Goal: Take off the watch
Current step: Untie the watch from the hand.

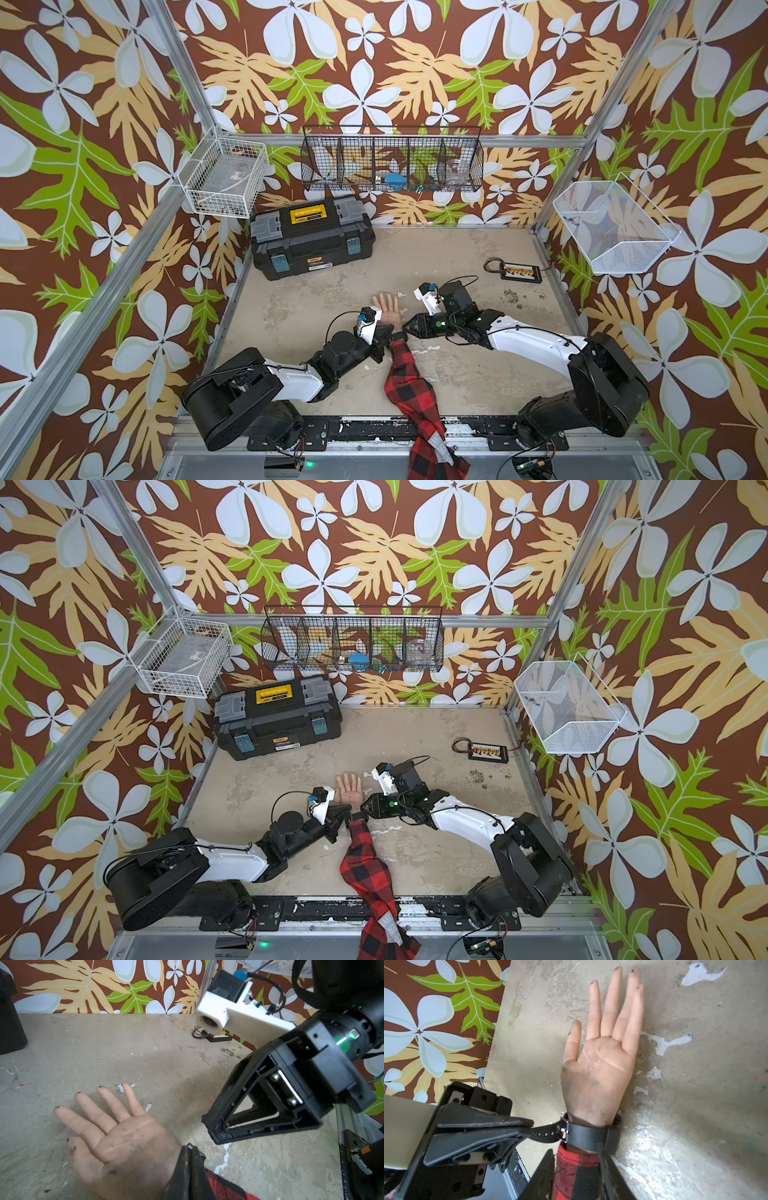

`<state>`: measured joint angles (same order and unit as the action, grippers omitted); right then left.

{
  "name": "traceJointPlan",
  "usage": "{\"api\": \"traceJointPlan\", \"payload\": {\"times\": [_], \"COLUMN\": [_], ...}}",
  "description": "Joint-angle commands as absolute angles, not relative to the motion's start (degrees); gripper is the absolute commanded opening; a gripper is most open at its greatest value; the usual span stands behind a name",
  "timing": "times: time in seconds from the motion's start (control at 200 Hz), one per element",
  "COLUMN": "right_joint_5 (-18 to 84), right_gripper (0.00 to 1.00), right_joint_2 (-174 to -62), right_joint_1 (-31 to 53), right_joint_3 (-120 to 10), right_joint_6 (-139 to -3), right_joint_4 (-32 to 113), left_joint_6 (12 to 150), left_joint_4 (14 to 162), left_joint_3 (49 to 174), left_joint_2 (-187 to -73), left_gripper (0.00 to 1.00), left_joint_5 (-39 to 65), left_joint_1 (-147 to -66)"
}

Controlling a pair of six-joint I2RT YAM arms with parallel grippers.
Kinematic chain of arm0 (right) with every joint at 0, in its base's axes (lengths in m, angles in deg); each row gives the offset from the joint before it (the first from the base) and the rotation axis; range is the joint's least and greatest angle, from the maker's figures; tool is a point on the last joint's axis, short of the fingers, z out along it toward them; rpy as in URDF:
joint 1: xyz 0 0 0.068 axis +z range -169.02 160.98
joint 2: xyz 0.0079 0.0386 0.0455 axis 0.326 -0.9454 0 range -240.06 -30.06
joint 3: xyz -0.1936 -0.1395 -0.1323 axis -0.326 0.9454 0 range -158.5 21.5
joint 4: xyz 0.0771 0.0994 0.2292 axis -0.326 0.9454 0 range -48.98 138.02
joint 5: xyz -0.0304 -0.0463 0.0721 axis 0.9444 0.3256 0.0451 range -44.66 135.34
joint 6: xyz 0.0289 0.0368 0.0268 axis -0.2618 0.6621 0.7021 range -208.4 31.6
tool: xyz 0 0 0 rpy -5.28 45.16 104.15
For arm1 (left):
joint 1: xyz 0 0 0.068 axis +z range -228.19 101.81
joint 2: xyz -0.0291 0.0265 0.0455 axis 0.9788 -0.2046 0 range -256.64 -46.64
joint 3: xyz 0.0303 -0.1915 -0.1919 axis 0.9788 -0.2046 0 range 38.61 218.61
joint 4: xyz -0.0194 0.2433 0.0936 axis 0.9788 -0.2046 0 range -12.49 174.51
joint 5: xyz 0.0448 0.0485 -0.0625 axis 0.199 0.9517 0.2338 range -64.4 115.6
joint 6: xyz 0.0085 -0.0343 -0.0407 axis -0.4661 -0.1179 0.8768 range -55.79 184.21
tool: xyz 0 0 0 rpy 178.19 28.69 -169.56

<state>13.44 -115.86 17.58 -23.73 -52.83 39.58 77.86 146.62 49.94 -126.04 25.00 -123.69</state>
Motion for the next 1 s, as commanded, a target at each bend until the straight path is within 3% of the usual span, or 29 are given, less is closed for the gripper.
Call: {"api": "traceJointPlan", "payload": {"times": [0.0,0.11,0.225,0.686,0.996], "right_joint_5": [7.1,2.1,-0.7,1.4,3.4], "right_gripper": [0.24,0.12,0.07,0.03,0.01], "right_joint_2": [-117.8,-119.9,-122.8,-128.5,-130.4], "right_joint_1": [17.6,17.6,17.7,17.9,17.9], "right_joint_3": [-24.2,-24.6,-25.2,-24.5,-24.3], "right_joint_6": [-51.4,-48.3,-46.4,-47.2,-48.4], "right_joint_4": [35.0,29.8,26.8,27.5,29.2], "left_joint_6": [78.1,78.2,78.3,79.2,81.4], "left_joint_4": [149.0,149.4,149.6,149.1,139.8], "left_joint_3": [49.2,48.7,48.3,47.8,48.0], "left_joint_2": [-126.0,-126.1,-126.2,-125.0,-121.9], "left_gripper": [0.00,0.00,0.00,0.00,0.00], "left_joint_5": [25.1,25.7,25.9,27.6,30.6], "left_joint_1": [-123.6,-123.5,-123.5,-123.5,-123.5]}}
